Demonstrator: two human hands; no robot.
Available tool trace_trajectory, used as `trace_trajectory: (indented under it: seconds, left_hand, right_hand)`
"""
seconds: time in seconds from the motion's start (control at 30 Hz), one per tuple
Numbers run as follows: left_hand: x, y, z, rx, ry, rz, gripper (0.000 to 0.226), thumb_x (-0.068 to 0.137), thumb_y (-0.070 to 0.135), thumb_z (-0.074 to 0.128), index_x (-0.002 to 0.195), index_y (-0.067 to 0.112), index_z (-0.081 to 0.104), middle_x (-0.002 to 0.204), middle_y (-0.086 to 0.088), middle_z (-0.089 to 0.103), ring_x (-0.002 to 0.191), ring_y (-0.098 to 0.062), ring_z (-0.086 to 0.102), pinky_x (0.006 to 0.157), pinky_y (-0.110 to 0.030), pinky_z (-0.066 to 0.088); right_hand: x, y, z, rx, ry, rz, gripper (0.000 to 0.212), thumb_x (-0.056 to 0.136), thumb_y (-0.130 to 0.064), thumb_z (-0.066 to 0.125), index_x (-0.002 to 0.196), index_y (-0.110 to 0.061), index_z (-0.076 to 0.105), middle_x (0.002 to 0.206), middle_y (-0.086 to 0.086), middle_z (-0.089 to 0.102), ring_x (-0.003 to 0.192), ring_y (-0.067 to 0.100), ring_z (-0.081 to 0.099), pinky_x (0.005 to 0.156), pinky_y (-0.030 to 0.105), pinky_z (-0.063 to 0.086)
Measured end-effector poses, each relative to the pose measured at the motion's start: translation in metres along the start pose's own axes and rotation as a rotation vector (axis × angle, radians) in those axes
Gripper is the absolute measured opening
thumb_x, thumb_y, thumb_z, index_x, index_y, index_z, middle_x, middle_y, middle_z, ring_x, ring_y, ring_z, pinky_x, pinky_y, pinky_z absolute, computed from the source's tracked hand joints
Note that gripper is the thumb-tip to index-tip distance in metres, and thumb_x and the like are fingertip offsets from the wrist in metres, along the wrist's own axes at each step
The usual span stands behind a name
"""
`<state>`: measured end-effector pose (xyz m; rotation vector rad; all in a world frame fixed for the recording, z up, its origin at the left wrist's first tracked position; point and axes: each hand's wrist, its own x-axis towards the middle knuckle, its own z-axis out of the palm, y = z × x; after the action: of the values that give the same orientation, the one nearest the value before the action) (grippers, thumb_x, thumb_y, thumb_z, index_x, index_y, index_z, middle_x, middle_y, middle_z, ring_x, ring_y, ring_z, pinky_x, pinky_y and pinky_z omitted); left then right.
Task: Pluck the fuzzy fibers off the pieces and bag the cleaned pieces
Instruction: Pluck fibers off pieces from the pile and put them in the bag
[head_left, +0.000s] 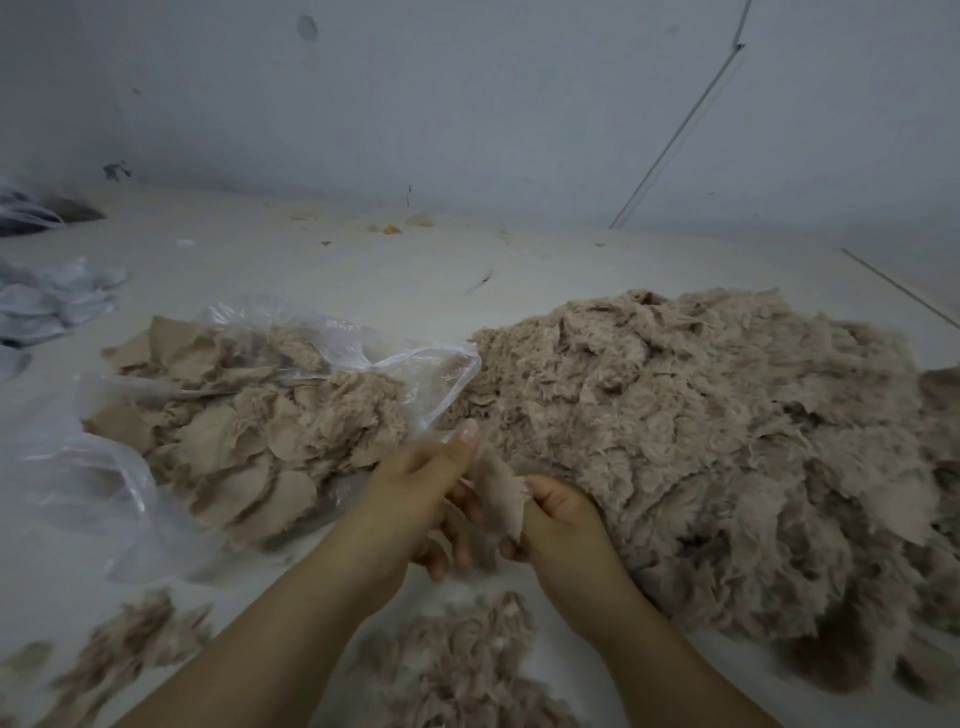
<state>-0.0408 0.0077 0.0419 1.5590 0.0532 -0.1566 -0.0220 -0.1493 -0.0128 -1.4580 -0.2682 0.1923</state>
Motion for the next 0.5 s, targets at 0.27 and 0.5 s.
trace_trajectory:
  seconds: [0.27, 0.5]
  left_hand:
    - [0.006, -0.006, -0.004, 0.001, 0.216, 0.121, 0.026, 0.092, 0.008, 0.063, 0.067, 0.003, 0.057, 0.052, -0.021, 0.055, 0.033, -0.021, 0.042, 0.034, -0.02, 0.029]
    - [0.005, -0.012, 0.003, -0.113, 0.384, 0.17, 0.031, 0.102, 0.013, 0.047, 0.072, 0.01, 0.051, 0.052, -0.012, 0.052, 0.036, -0.019, 0.041, 0.037, -0.022, 0.03]
  right_hand:
    - [0.0, -0.002, 0.003, -0.089, 0.026, -0.039, 0.041, 0.093, -0.033, 0.061, 0.059, -0.011, 0.056, 0.057, 0.008, 0.048, 0.055, 0.016, 0.047, 0.055, 0.028, 0.047]
    - [0.003, 0.001, 0.001, 0.099, 0.124, 0.089, 0.039, 0.082, -0.054, 0.058, 0.06, -0.022, 0.061, 0.053, -0.005, 0.043, 0.051, 0.009, 0.042, 0.055, 0.025, 0.047]
